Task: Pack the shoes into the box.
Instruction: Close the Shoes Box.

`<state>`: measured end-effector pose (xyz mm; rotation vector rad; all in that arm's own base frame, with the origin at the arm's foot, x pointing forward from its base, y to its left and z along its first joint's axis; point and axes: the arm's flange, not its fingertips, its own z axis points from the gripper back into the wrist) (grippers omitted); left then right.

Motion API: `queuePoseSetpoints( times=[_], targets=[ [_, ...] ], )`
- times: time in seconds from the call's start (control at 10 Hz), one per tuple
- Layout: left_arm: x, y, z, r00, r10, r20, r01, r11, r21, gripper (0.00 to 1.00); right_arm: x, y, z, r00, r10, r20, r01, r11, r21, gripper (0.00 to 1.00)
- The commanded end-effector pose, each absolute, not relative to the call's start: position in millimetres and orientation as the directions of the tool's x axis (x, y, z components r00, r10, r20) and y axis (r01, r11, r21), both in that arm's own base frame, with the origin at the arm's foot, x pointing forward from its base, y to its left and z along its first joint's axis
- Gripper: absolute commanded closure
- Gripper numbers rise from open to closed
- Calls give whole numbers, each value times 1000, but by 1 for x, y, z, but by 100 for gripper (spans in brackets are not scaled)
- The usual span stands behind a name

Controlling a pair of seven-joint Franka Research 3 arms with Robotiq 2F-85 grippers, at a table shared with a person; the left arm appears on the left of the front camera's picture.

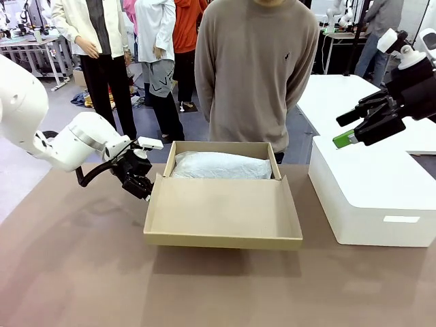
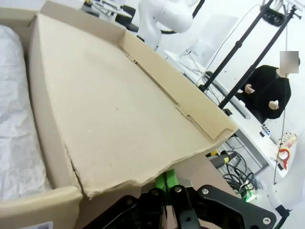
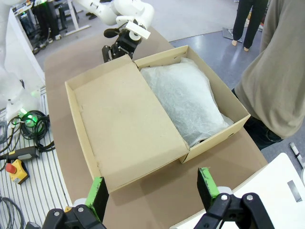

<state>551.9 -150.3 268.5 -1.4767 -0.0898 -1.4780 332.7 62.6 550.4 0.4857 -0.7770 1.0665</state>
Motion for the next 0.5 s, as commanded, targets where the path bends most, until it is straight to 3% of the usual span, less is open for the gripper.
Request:
queuePoseSetpoints(
  times=[0.0, 0.4],
  targets=[
    [550, -145, 278, 261, -496, 828, 665, -530, -527, 100, 337, 62, 551, 233, 571, 787, -917, 398, -17, 0],
    [539, -140, 297, 300, -403, 865, 715, -506, -484, 100, 337, 62, 551, 233, 571, 787, -917, 398, -17, 0]
  ],
)
